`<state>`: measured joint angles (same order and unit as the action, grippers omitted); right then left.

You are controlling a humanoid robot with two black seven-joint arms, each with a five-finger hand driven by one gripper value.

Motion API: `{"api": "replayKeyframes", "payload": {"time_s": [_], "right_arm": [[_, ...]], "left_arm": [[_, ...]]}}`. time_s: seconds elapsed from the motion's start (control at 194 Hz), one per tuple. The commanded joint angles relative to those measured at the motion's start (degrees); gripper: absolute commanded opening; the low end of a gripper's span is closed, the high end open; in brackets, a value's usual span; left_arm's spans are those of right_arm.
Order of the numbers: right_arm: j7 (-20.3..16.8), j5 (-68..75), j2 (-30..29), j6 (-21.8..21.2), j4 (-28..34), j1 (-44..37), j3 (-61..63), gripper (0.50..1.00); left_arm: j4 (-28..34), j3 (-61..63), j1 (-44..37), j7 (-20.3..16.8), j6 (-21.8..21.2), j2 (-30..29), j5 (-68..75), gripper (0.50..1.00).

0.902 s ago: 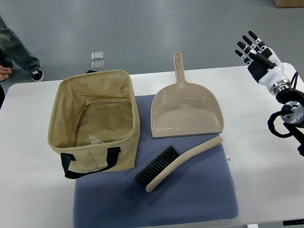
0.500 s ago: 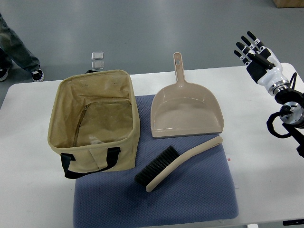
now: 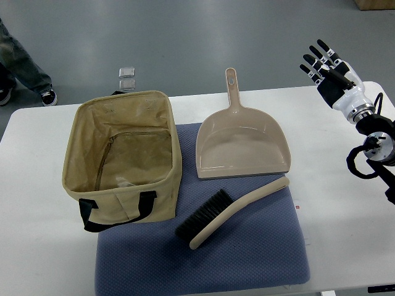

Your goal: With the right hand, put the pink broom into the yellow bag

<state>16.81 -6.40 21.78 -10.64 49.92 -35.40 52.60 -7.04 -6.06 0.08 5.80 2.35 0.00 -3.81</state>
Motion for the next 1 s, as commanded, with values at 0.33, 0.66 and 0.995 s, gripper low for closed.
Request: {"api": "replayKeyframes", "payload": {"time_s": [0.33, 0.66, 0.995], "right_arm": [[0.0, -0.4, -0.6, -1.2, 0.0, 0.0, -0.1, 0.928], [0.0, -0.5, -1.2, -1.2, 0.0, 0.1, -0.6, 0.928], [0.0, -0.5, -1.1, -2.2, 0.0, 0.0, -0.7, 0.928]], "left_arm": [[0.0, 0.0, 0.0, 0.0, 0.0, 0.0, -0.1, 1.000], [0.0, 0.0, 0.0, 0.0, 0.0, 0.0, 0.0, 1.000], [0.0, 0.0, 0.0, 0.0, -0.1, 0.0, 0.0, 1.000]]}}
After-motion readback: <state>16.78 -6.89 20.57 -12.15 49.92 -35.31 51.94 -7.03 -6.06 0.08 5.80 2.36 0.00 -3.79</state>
